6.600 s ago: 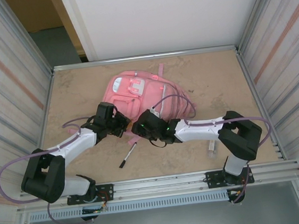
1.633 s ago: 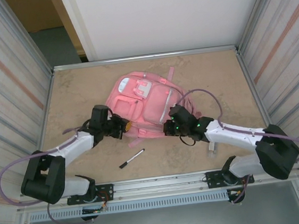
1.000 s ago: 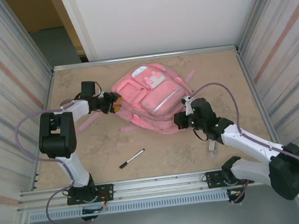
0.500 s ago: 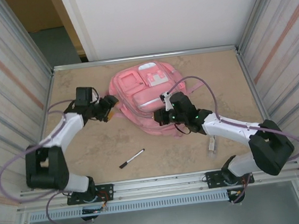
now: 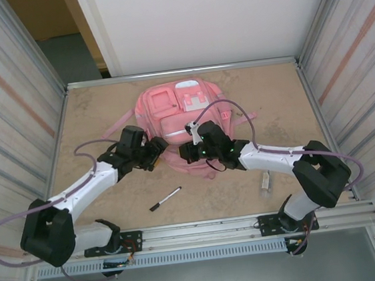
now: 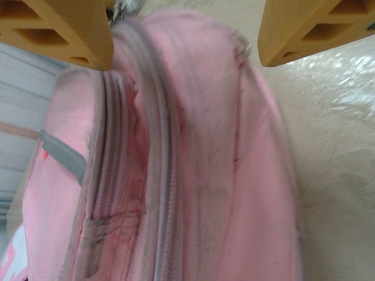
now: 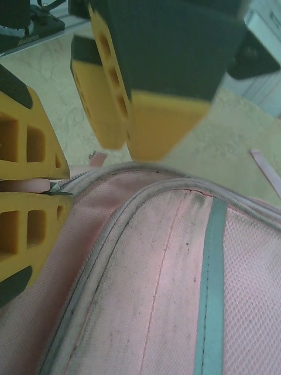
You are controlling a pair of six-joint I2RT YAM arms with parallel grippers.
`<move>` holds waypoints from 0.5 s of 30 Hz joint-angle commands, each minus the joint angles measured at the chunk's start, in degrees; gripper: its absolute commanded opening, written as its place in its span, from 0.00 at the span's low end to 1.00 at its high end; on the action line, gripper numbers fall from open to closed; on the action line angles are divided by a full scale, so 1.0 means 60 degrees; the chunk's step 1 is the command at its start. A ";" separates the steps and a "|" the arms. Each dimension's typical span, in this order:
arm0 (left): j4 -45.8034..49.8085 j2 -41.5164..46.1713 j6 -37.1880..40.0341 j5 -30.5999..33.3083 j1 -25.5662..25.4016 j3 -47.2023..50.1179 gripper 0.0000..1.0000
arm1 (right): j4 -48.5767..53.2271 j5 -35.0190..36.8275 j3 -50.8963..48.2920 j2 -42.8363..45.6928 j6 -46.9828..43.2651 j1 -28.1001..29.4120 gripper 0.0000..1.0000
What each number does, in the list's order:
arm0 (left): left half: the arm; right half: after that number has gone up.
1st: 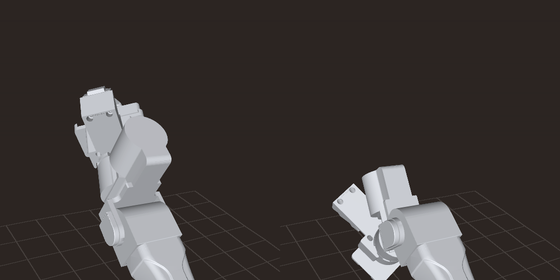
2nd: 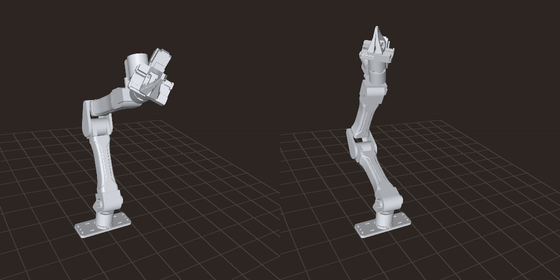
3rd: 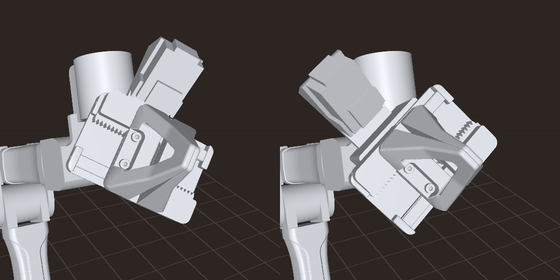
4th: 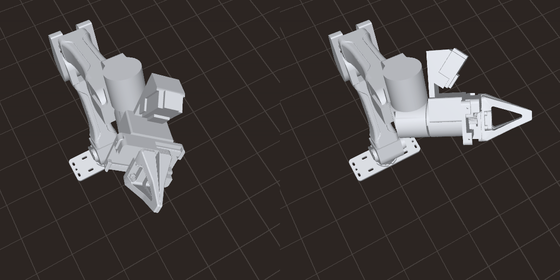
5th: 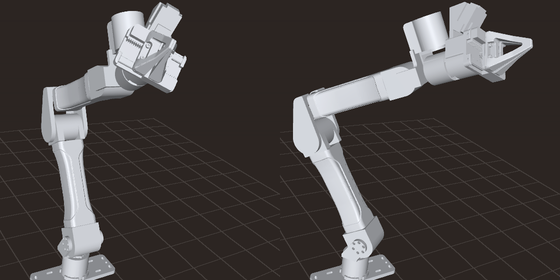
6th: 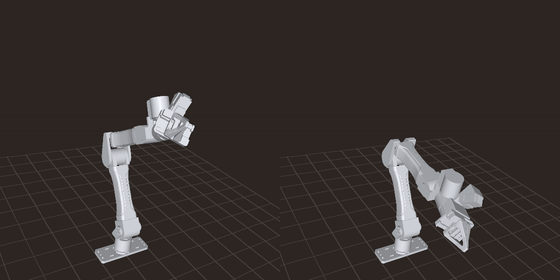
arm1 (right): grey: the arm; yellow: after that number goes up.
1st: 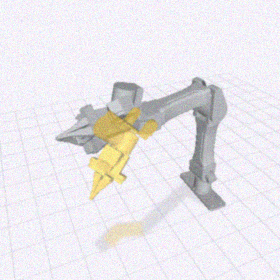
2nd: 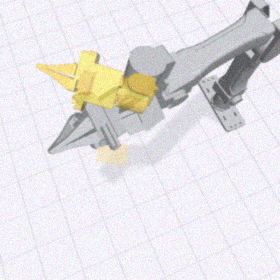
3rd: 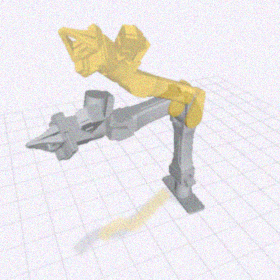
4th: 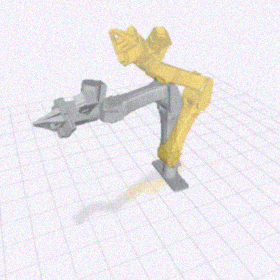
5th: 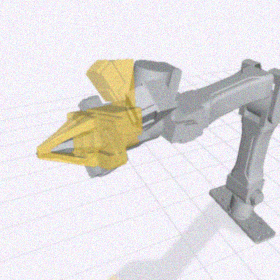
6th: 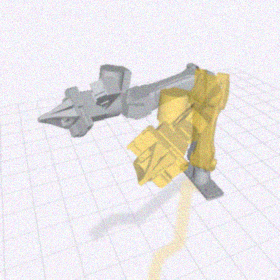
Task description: Pack the student bag
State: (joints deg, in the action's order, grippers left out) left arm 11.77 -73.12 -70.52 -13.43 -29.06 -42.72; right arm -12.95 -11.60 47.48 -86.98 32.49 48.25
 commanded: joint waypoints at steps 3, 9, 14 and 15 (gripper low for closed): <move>-0.0978 -0.1048 0.0016 -0.0003 -0.0426 -0.0867 0.62 | -0.0651 0.0019 0.0319 -0.0158 -0.0097 0.0507 0.00; -0.1639 -0.1641 -0.0170 0.0103 -0.0726 -0.0816 0.33 | -0.0601 0.0174 0.0247 -0.0265 -0.0082 0.0616 0.00; -0.1007 -0.1397 0.0391 0.0129 -0.0071 -0.0744 0.00 | 0.0725 0.0791 0.0112 0.0211 -0.0855 0.0458 0.00; -0.0807 -0.1262 0.0544 0.0210 0.0075 -0.0733 0.00 | 0.0984 0.0889 0.0030 0.0361 -0.0983 0.0351 0.00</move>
State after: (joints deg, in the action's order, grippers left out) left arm 7.86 -82.56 -70.24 -13.61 -31.11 -46.81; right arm -11.05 -6.24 47.48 -88.09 30.24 50.02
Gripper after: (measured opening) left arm 0.055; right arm 0.071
